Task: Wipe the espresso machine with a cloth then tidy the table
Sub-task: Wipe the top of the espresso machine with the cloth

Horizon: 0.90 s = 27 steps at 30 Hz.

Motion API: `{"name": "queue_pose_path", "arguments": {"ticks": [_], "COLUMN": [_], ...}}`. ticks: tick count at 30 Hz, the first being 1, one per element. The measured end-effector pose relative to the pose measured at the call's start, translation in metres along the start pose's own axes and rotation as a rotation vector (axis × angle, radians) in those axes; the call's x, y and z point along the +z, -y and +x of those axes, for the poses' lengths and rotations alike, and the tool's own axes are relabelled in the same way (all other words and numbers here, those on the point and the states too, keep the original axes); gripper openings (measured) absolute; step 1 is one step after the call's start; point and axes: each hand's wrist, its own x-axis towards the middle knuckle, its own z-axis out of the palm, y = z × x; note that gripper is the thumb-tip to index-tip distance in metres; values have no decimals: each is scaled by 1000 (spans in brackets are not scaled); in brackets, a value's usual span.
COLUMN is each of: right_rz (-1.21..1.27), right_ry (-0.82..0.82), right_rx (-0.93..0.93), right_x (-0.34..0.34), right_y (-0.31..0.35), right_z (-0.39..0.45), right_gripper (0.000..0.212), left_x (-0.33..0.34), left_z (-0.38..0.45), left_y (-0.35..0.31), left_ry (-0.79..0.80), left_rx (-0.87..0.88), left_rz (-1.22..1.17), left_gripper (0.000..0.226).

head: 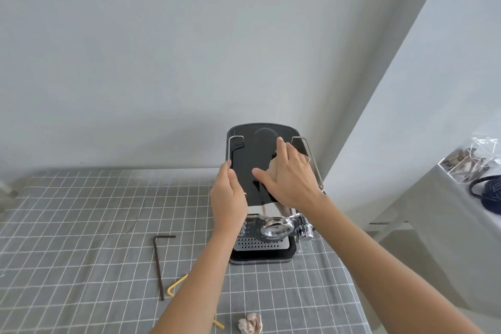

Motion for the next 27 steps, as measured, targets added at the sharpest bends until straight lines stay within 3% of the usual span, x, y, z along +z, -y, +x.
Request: {"name": "queue_pose_path", "arguments": {"ticks": [3, 6, 12, 15, 19, 23, 25, 27], "right_rz": [-85, -188, -253, -303, -158, 250, 340, 323], "right_ry": [-26, -15, 155, 275, 376, -34, 6, 151], "right_rx": [0, -96, -155, -309, -238, 21, -3, -80], "right_x": [-14, -26, -45, -74, -119, -120, -96, -58], "right_y": [8, 13, 13, 20, 9, -13, -5, 5], "right_z": [-21, -32, -29, -35, -29, 10, 28, 36], "right_gripper": [85, 57, 50, 48, 48, 39, 46, 49], "left_x": [2, 1, -1, -2, -1, 0, 1, -1], "left_z": [0, -2, -3, -3, -3, 0, 0, -1], "left_y": [4, 2, -2, -5, -6, -3, -1, -2], "left_ry": [-25, -34, -19, 8, 23, 17, 14, 11], "left_rx": [15, 10, 28, 26, 8, -24, -26, -18], "left_rz": [12, 39, 51, 51, 38, 11, 3, 2], "left_gripper": [44, 44, 43, 43, 42, 42, 41, 41]}}
